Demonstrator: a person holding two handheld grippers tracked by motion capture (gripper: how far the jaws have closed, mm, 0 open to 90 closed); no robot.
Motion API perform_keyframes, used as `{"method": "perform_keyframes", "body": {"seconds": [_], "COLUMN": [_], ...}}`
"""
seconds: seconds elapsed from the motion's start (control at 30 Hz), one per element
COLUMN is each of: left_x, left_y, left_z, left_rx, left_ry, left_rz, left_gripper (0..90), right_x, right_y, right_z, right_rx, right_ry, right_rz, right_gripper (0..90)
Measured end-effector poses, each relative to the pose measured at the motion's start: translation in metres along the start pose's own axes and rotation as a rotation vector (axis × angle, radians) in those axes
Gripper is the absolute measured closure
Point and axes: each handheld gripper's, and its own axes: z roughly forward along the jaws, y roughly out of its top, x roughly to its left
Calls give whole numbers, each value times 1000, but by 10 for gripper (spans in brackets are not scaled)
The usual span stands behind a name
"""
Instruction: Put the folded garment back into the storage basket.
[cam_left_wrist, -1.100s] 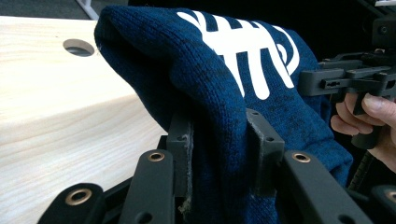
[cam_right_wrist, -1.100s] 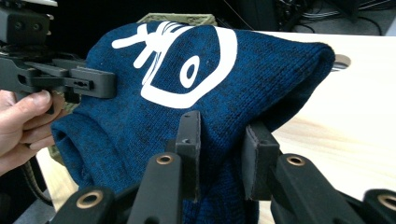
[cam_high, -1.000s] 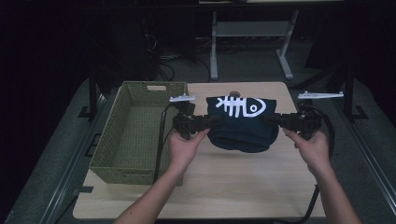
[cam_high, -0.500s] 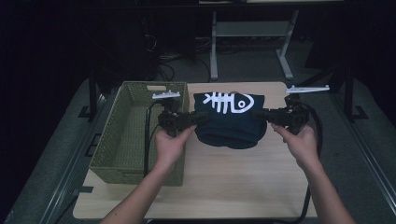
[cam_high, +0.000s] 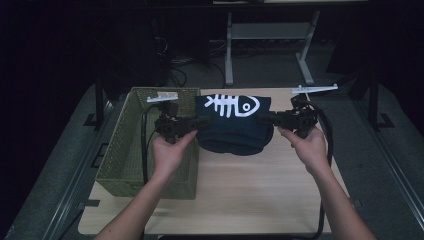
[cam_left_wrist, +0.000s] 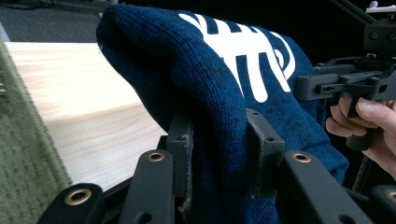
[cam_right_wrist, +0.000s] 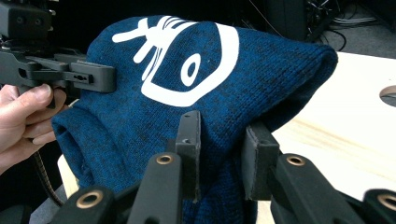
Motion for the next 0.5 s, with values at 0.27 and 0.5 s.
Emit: {"method": "perform_keyframes", "body": {"seconds": [0.27,0.5], "left_x": [6,15], "left_y": [2,0], "left_z": [-14,-25], "left_rx": [-14,-17], "left_ry": [12,26], "left_rz": [-4,-11], "left_gripper": [662,662], "right_x": [9,15], "right_y": [6,11], "right_z": [12,25], "right_rx": [7,19], "right_ry": [6,14], "right_rz": [-5,-12], "right_gripper": [712,711]}}
